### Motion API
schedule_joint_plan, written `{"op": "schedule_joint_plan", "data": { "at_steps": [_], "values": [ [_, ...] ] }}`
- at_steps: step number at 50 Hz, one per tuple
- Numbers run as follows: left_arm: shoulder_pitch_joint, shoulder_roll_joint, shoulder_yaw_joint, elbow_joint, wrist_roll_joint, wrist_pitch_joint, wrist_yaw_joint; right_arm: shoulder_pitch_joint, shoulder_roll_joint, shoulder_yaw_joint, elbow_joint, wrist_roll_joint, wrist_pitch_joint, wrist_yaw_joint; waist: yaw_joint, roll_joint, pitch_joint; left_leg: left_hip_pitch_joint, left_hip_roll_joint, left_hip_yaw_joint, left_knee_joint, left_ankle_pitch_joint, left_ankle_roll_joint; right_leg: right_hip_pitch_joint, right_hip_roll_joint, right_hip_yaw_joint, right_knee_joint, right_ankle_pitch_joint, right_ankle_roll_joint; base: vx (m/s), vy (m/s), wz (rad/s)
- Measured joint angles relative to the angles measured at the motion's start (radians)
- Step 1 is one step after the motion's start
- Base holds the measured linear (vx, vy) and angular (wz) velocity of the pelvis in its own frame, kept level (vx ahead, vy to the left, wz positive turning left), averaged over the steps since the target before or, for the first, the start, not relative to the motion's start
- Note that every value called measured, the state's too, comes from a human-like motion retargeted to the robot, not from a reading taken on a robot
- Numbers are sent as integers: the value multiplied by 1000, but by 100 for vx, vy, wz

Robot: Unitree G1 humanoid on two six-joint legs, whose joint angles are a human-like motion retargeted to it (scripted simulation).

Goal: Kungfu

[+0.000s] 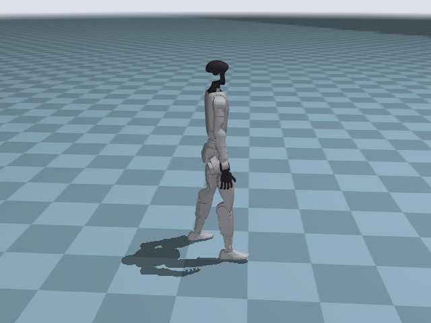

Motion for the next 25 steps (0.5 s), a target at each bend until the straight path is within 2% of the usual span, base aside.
{"op": "schedule_joint_plan", "data": {
  "at_steps": [5, 10, 15, 22, 25],
  "values": [
    [-26, 27, -40, -23, 131, 7, 69, -56, -52, 29, 32, -57, 28, 18, 1, -25, 22, -14, -26, 54, -31, -12, 93, -10, -43, -10, 10, 3, 10, -11, 7, 10],
    [-26, 29, 1, -13, 44, -2, 34, -74, -65, 15, 33, -50, 54, 7, 26, -47, 24, -30, -50, 34, -16, -26, 92, -31, -65, 8, 11, 40, 17, -3, 18, -26],
    [-3, 28, 94, 14, -49, -16, 21, -60, -42, -45, 29, -6, 20, 6, 41, -74, 5, -3, -86, 85, -67, -62, 139, -53, -104, -35, 15, 84, 32, -2, 31, -25],
    [62, 68, 262, 49, -141, -27, -81, -45, 34, -182, 79, 32, -29, -54, 45, -90, -34, 18, -123, 133, -123, -74, 150, -83, -129, -68, 3, 165, 63, 3, 24, -41],
    [93, 96, 324, 62, -176, -24, -124, -33, 65, -219, 108, 103, -52, -59, 33, -91, -45, 17, -123, 130, -125, -77, 157, -77, -122, -64, -15, 182, 58, 5, 7, 0]
  ]
}}
